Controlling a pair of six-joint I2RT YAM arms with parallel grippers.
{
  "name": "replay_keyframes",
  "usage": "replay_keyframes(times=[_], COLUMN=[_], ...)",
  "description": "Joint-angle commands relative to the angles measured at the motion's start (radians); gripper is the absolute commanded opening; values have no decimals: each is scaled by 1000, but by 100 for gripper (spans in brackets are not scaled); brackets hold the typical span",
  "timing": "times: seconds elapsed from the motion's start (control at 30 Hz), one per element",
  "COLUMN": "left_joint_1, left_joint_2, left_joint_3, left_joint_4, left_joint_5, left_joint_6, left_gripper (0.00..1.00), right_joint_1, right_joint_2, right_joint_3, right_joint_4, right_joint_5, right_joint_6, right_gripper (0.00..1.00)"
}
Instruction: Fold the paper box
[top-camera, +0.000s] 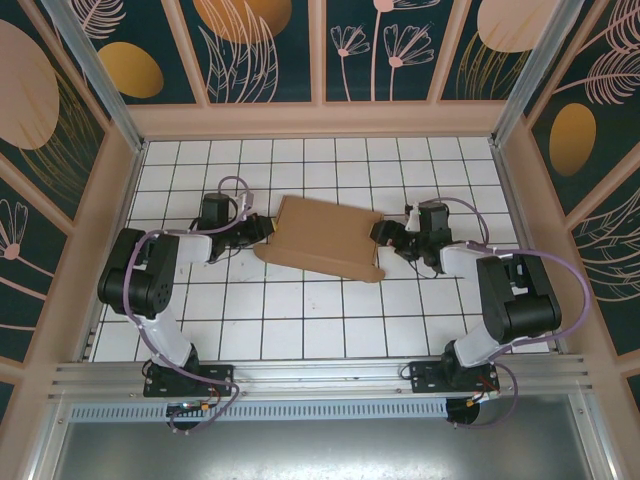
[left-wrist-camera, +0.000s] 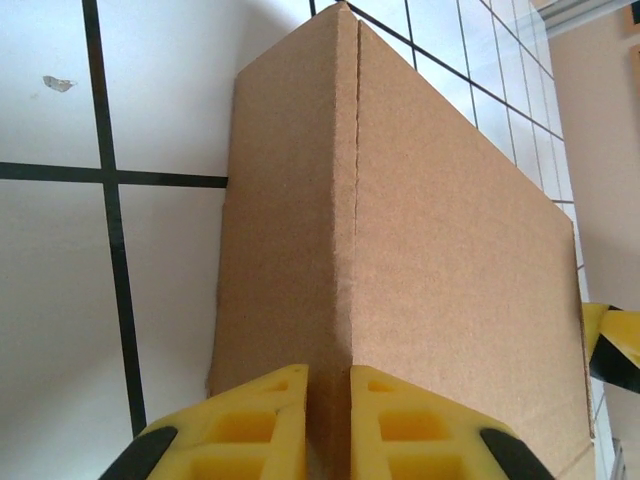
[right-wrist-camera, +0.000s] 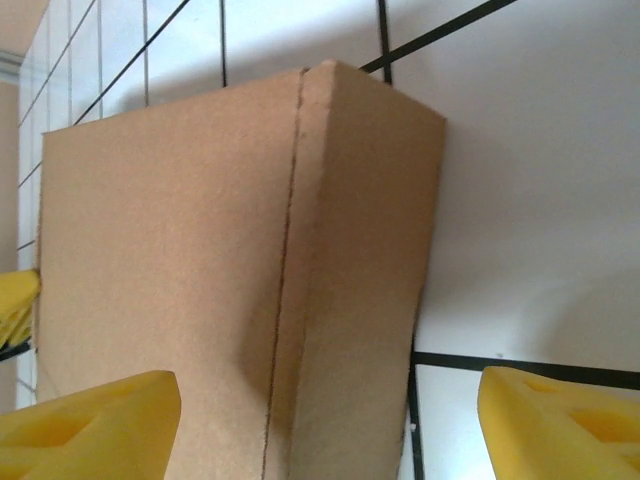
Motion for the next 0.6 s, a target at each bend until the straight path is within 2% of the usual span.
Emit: replay_keyframes(times=[0.0, 0.17, 0.3, 0.47, 0.57], left_joint_1=[17, 25, 31, 32, 32], left_joint_2=[70, 95, 116, 128, 123], left_joint_3=[-37, -37, -39, -44, -44], left_joint_4=[-102, -96, -78, -58, -51], left_joint_5=[-21, 5, 31, 42, 43], left_joint_6=[-18, -19, -30, -42, -46], left_gripper=[12, 9, 9, 8, 8], right_joint_1=[-8, -18, -18, -7, 3], right_joint_2=[-1, 64, 97, 137, 153], right_joint_3=[-30, -18, -12, -18, -22], right_joint_4=[74, 104, 130, 252, 305], right_joint_5=[-86, -157, -191, -292, -294], right_joint_6=[35, 75, 95, 180, 220], right_gripper=[84, 88, 88, 86, 84])
